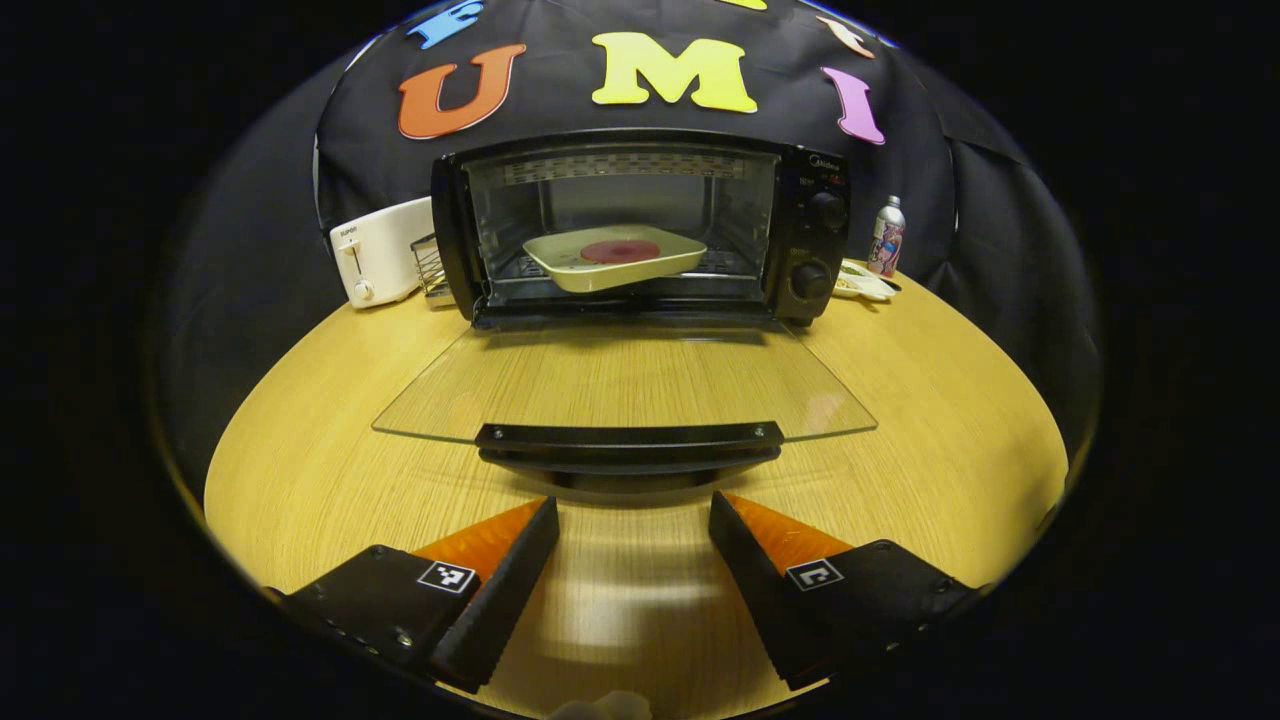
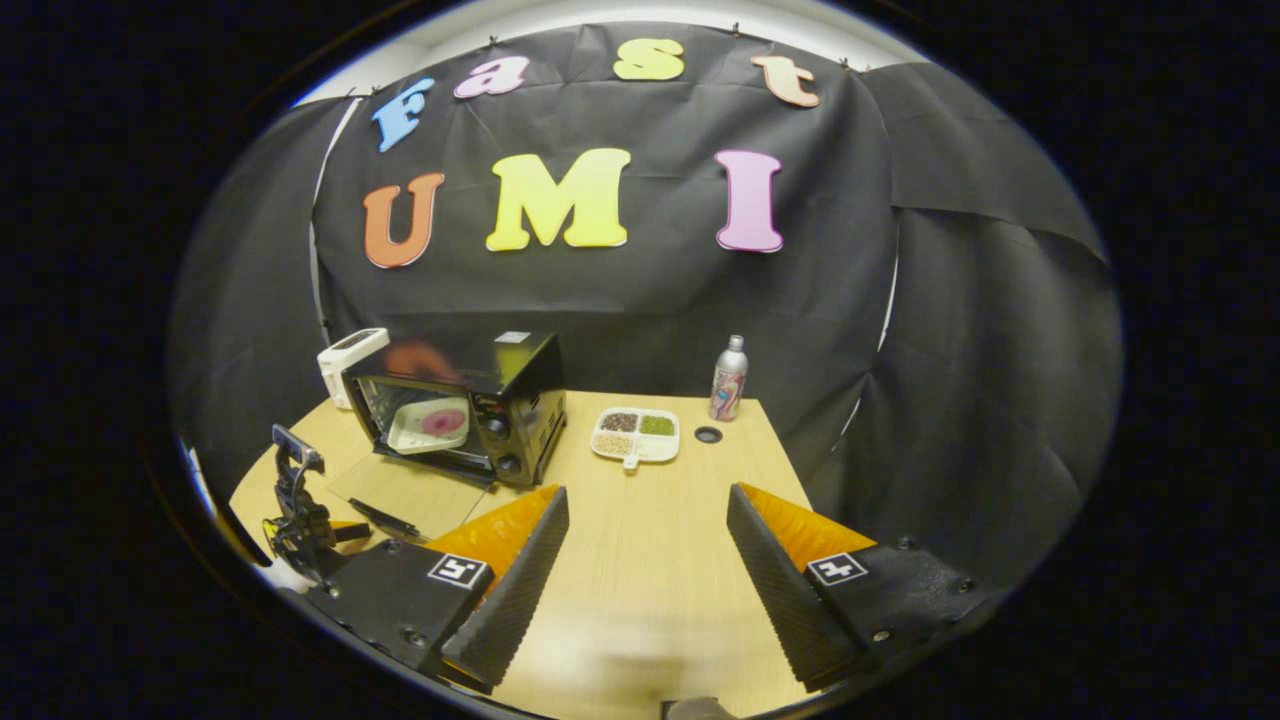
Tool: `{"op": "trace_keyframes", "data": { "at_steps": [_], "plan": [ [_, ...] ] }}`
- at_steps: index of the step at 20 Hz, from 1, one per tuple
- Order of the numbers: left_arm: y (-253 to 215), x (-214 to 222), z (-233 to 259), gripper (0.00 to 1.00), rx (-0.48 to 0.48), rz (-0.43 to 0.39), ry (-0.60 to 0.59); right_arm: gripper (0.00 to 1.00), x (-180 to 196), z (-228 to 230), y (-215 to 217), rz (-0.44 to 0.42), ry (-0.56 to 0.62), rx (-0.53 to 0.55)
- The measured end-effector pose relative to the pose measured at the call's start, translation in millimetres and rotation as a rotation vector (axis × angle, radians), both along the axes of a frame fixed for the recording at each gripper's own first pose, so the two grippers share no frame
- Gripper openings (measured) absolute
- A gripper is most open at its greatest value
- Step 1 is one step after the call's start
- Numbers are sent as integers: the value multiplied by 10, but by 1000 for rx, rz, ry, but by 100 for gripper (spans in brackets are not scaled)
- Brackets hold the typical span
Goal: Open the electric oven with the left hand, put the food in, and close the electric oven.
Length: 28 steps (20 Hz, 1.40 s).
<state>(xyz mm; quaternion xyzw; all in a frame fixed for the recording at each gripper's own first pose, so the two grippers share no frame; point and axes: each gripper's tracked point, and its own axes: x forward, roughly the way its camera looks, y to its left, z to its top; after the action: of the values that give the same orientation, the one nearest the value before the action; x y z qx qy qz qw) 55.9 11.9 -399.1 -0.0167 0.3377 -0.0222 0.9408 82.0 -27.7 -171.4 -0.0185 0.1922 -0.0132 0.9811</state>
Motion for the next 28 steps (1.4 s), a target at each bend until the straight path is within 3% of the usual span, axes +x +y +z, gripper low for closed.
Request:
{"op": "trace_keyframes", "data": {
  "at_steps": [3, 10, 17, 18, 19, 28],
  "plan": [
    [-3, 68, 4, 100, -8, -2, 8, 97, 10, -25, 29, 3, 4, -7],
    [20, 143, 241, 97, -12, -4, -31, 96, 64, -40, 63, 5, 4, 15],
    [118, 382, 713, 97, -12, 16, -92, 96, 93, -109, 71, 9, 15, 62],
    [131, 405, 768, 98, -8, 14, -101, 100, 90, -123, 69, 9, 16, 70],
    [140, 442, 824, 97, -2, 11, -110, 96, 83, -126, 60, 7, 18, 75],
    [160, 852, 1202, 97, 36, -9, -175, 96, 5, -145, -30, -20, 13, 94]
  ]
}}
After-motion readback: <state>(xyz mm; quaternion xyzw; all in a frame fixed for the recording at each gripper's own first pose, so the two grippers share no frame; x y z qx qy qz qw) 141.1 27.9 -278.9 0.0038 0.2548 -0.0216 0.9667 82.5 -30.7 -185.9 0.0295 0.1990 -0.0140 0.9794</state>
